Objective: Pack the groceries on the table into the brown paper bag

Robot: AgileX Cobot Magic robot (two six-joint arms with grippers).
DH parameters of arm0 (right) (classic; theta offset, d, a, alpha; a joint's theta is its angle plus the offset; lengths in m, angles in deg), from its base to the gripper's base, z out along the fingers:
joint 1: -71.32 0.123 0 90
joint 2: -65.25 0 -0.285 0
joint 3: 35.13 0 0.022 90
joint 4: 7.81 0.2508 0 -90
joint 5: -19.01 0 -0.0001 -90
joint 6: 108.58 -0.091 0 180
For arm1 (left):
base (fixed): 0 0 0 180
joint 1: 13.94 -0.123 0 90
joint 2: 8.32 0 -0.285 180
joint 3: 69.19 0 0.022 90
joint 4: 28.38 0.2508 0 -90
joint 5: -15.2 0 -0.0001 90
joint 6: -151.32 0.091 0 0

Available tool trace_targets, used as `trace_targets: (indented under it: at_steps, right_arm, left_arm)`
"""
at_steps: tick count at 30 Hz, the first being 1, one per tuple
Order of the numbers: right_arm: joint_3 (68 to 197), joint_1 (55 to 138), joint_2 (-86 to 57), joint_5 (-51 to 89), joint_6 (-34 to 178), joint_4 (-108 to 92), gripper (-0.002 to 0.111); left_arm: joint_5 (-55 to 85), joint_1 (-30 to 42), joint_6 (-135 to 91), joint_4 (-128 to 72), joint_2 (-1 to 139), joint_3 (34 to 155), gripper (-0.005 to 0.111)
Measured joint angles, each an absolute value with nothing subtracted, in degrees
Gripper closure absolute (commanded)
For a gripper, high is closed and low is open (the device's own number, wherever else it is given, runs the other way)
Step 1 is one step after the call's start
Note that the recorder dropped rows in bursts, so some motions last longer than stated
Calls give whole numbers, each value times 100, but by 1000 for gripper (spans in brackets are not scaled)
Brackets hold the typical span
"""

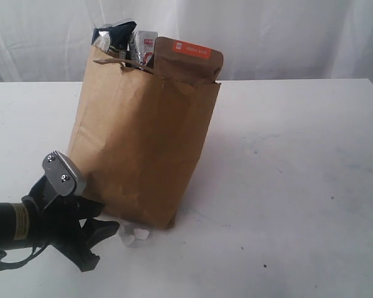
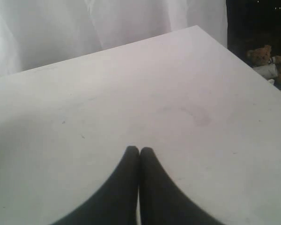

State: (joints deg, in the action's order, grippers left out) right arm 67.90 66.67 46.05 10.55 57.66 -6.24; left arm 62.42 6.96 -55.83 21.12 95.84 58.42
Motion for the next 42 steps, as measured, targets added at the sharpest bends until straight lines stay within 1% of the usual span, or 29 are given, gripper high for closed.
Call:
trace_targets:
  at_steps: [7,15,24,26,29,30,36,42]
  right_arm:
    - [6790,6667,4605,1055,5766,-613,108]
    - [6790,6667,4605,1055,5766,-613,108]
    - [6790,6667,4605,1055,5754,-613,108]
    - [6790,6667,4605,1055,5754,-613,108]
    - [6790,6667,4605,1055,5754,-613,108]
    - [6790,6667,4605,1055,5754,-613,108]
    - [6790,6667,4605,1055,5754,-613,108]
    - [6790,6667,4605,1055,5754,-613,108]
  left_arm:
    - [6414,696,-5677,2196,9861,5878,54]
    - [6468,901,-5687,2179,10002,5891,63]
    - [6585,992,-5276,1559,10210,5895,86]
    - [6599,992,-5219,1468,10224,5895,92]
    - [6610,992,-5206,1456,10228,5895,105]
    - [6610,992,-5195,1456,10228,5895,107]
    - [6258,992,-5364,1559,9965,5895,107]
    - [5827,992,-6095,1596,8865,5799,107]
